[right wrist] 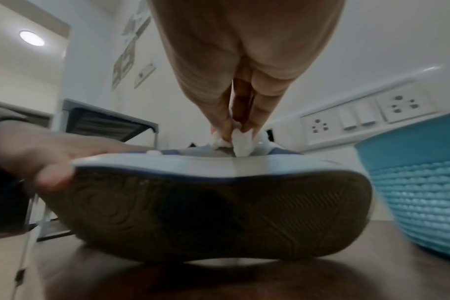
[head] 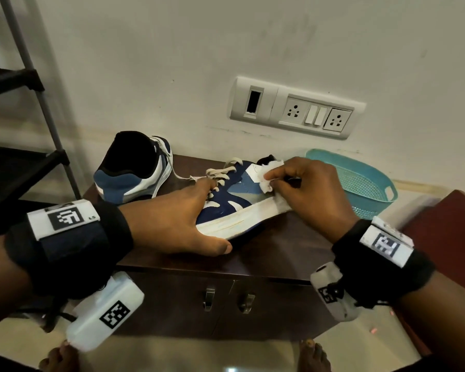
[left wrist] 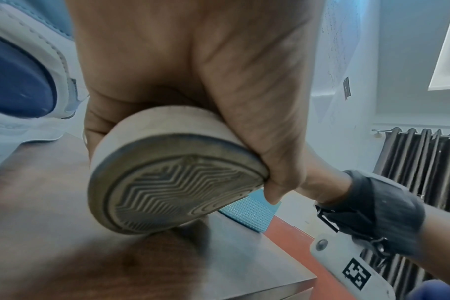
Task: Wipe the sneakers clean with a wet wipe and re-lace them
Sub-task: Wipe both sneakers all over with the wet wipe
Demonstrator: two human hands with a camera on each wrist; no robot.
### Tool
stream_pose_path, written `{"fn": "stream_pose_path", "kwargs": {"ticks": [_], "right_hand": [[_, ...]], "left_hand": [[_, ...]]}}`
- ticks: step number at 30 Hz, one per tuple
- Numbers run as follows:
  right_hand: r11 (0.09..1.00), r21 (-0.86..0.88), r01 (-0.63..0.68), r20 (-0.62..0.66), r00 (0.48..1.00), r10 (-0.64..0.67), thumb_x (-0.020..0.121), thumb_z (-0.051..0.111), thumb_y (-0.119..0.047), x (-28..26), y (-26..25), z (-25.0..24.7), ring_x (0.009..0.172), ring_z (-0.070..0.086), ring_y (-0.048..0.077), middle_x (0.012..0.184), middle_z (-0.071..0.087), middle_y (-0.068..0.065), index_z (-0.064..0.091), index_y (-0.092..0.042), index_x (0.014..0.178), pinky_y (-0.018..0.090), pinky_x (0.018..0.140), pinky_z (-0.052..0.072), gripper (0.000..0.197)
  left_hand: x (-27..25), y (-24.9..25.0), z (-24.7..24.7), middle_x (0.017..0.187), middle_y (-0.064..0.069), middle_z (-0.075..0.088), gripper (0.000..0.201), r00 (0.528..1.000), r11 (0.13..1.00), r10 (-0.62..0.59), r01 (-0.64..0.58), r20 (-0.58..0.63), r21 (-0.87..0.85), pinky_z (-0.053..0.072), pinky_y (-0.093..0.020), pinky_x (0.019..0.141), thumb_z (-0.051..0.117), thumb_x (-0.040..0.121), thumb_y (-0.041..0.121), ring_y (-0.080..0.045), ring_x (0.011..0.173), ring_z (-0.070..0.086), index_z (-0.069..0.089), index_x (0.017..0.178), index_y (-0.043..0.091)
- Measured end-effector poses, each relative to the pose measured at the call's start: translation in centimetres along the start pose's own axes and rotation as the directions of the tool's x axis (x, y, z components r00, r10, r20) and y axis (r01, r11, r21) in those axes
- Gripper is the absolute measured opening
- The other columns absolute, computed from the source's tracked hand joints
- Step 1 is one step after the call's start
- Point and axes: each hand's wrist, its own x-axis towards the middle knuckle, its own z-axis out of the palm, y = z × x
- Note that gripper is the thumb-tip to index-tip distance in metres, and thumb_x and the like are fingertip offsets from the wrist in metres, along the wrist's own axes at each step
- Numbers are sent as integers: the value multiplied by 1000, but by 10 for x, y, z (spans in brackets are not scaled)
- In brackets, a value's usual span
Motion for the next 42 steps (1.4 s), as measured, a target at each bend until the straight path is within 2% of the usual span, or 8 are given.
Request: {"fn": "stream_pose_path", "kwargs": {"ticks": [6, 12, 18, 22, 25, 34, 39, 42], "right_hand": [[933, -52, 356, 189, 921, -341, 84, 68, -8, -14, -38, 14, 90, 67, 17, 95, 74, -1, 82, -19, 98, 29, 75, 53, 23], [964, -190, 188, 96, 980, -172, 87, 69, -1, 11, -8, 1, 89, 71, 23, 97, 75, 0, 83, -19, 96, 30, 79, 52, 25], [935, -9, 353, 199, 917, -344, 85, 68, -4, -6, -36, 15, 91, 61, 10, 93, 75, 0, 82, -17, 97, 20, 76, 46, 23], [983, -111, 144, 96, 986, -133, 83, 66, 5, 16, -8, -2, 87, 71, 17, 95, 78, 1, 82, -15, 98, 31, 83, 55, 30], [999, -50, 17, 2, 1000, -17, 84, 65, 3, 24, -7, -13, 82, 69, 6, 92, 77, -6, 82, -20, 95, 24, 81, 56, 31], [982, -114, 153, 278, 953, -116, 89, 72, -37, 4, -32, -3, 79, 60, 1, 97, 64, -11, 78, -26, 113, 19, 74, 49, 28], [982, -142, 127, 17, 992, -125, 91, 73, -13, 18, -16, -18, 85, 66, 16, 95, 72, -1, 79, -18, 105, 44, 82, 56, 17], [945, -155, 289, 34, 957, -288, 92, 65, -5, 24, -20, -15, 95, 64, 23, 100, 68, 3, 76, -14, 104, 43, 81, 54, 19]], "left_hand": [[-4, 1, 3, 134, 19, 45, 103, 999, 998, 54, -54, -4, 23, 40, -14, 89, 76, 66, 73, -1, 110, 52, 20, 145, 36], [-2, 0, 1, 129, 18, 47, 96, 1000, 1000, 13, -13, -5, 4, 37, -11, 82, 77, 70, 69, -2, 107, 53, 24, 140, 31], [-2, 0, 2, 137, 18, 45, 105, 999, 999, 54, -54, 6, 5, 40, -12, 90, 77, 67, 71, -2, 115, 52, 18, 146, 36], [-2, 0, 2, 127, 19, 47, 101, 1000, 1000, 20, -20, -2, -3, 36, -3, 75, 78, 70, 67, 0, 104, 50, 21, 145, 30], [-1, -1, 4, 138, 13, 47, 104, 999, 999, 47, -47, 0, 20, 36, -11, 88, 77, 69, 70, -2, 114, 49, 20, 145, 29], [-1, -3, 3, 135, 12, 50, 104, 999, 999, 44, -44, 13, 17, 47, -25, 100, 78, 67, 72, -6, 115, 53, 23, 144, 29], [-1, -3, 5, 140, 12, 48, 110, 999, 998, 51, -51, 1, 27, 46, -29, 104, 77, 66, 73, -7, 120, 52, 19, 148, 28], [-1, -3, 7, 142, 12, 47, 110, 998, 998, 57, -57, -1, 38, 46, -30, 104, 76, 64, 75, -7, 122, 52, 18, 147, 30]]}}
